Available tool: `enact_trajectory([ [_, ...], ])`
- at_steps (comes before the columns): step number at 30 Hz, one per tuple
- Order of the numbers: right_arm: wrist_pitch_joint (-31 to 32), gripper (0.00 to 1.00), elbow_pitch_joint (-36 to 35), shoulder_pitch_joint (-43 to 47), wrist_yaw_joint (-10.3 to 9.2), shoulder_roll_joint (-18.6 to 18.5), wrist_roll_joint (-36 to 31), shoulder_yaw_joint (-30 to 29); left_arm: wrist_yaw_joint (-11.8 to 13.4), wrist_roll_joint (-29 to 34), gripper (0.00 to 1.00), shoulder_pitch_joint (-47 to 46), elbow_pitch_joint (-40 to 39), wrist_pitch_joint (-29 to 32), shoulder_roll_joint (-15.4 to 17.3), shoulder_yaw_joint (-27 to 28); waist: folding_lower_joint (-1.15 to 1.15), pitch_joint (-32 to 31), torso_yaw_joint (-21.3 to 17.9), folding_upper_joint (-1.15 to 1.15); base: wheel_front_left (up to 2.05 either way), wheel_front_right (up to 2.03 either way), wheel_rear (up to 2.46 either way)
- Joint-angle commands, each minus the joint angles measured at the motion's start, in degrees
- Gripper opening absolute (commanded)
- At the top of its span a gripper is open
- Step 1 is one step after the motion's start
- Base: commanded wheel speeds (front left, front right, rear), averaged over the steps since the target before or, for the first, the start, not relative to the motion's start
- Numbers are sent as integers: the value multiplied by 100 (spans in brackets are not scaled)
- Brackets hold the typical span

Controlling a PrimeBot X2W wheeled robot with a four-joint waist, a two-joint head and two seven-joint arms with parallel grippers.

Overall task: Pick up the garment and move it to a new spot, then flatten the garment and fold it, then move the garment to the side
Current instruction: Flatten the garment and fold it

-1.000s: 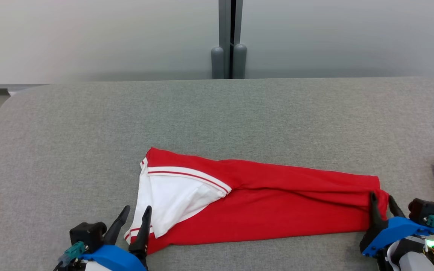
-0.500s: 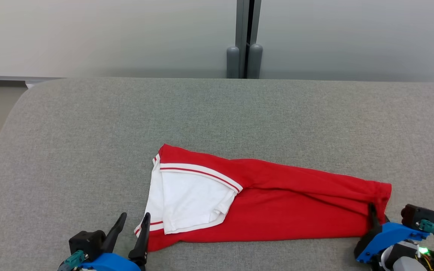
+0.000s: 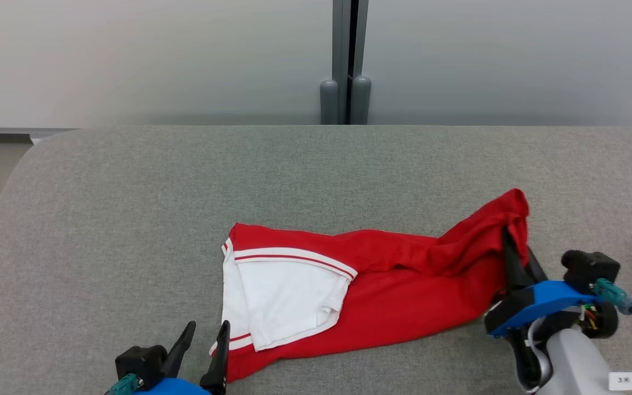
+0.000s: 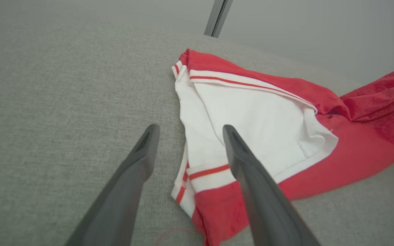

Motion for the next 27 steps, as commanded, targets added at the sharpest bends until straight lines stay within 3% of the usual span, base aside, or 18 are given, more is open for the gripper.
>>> enact_trajectory([
  [1, 1, 0, -117, 107, 2, -1, 237, 370, 11, 4, 100, 24, 44, -22, -2, -15, 0, 0, 45, -1, 0, 0, 0],
  [7, 1, 0, -218, -79, 2, -11, 1105, 1888, 11, -52, 100, -137, 190, -22, -6, -154, 0, -1, 428, -1, 0, 0, 0],
  [11, 0, 0, 80, -368, 2, -12, 1401, 2500, 11, -103, 100, -220, 281, -22, -1, -282, 0, 37, 854, -1, 0, 0, 0],
  [24, 0, 0, 802, -1028, 2, -12, 2240, 3621, 12, -285, 100, -415, 541, -17, 68, -716, 0, 74, 2062, -1, 0, 0, 0],
  [25, 0, 25, 812, -1075, 2, -12, 2337, 3691, 12, -299, 100, -424, 551, -18, 73, -735, 0, 75, 2098, -1, 0, 0, 0],
  [26, 0, 100, 753, -1113, 2, -12, 2457, 3768, 12, -310, 100, -433, 562, -17, 76, -744, 0, 75, 2116, -1, 0, 0, 0],
  [27, 0, 100, 682, -1128, 2, -12, 2557, 3840, 12, -313, 100, -435, 571, -17, 84, -747, 0, 74, 2121, -1, 0, 0, 0],
])
